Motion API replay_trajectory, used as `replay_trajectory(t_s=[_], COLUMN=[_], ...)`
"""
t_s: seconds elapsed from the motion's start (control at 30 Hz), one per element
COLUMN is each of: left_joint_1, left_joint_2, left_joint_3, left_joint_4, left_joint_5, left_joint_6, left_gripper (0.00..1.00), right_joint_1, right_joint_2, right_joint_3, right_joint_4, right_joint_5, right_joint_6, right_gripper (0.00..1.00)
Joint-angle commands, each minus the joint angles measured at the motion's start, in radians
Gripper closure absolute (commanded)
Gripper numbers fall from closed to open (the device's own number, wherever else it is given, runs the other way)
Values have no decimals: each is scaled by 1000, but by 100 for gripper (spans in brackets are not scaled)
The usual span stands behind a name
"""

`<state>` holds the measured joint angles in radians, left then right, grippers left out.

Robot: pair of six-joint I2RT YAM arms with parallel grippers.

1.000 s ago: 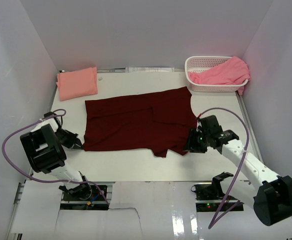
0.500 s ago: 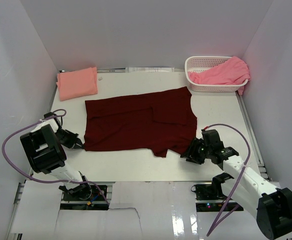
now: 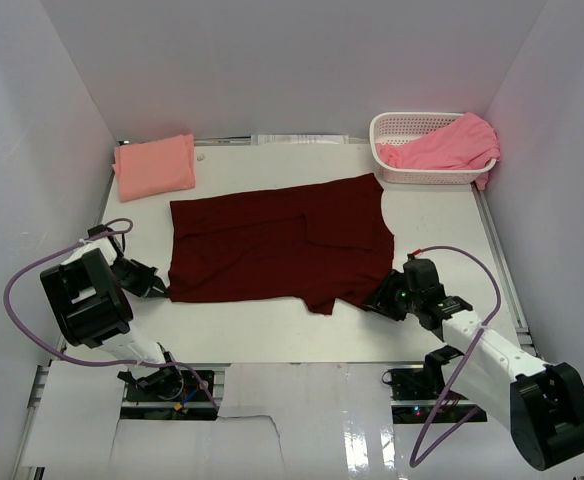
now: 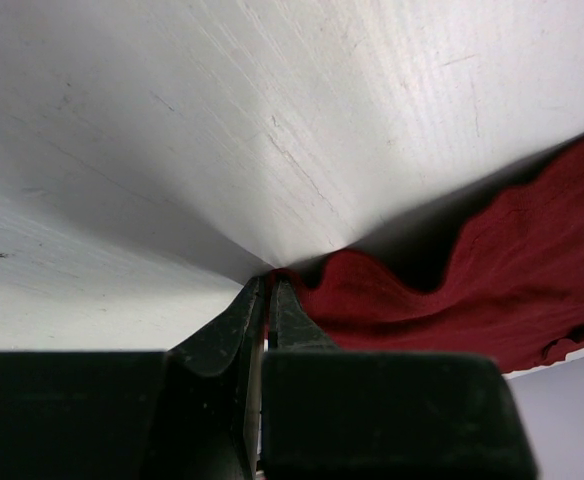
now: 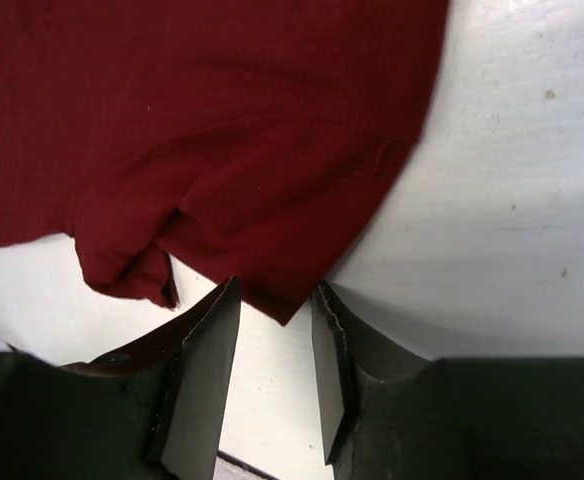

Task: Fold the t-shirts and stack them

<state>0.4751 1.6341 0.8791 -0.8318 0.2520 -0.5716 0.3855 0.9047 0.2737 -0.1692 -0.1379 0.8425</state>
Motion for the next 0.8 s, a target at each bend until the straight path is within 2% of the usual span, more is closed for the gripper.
replay_trajectory(t_s=[0.0,0.3,0.4,0.43,0.5,0.6,0.77], left_joint_1=[-1,-3,-3,-1,-1,-1,-1], left_joint_2=[18,15,17,15,13,12,13], left_joint_3=[-28,-29,-29,-29,-29,-29,-28], left_joint_4=[77,77,77,79,77,79,79], left_joint_5=[-48,-48,-46,-46,-46,-46,-46], left_joint_6=[19,21,21,21,21,22,22], left_gripper=[99,99,99,99,99,99,99], right_joint_1=[-5,-5,-5,-5,-5,-11,-60], right_joint_2=[43,169,151,143,120,92,88], right_joint_3=[-22,-19,-22,-21,-2,50,107], right_joint_4=[109,232,237,235,203,123,100], right_joint_5=[32,-146,-216,-248,-269,-299,-384], right_joint_6=[1,18,67,79,109,135,202], right_gripper=[59,62,69,80,91,92,92])
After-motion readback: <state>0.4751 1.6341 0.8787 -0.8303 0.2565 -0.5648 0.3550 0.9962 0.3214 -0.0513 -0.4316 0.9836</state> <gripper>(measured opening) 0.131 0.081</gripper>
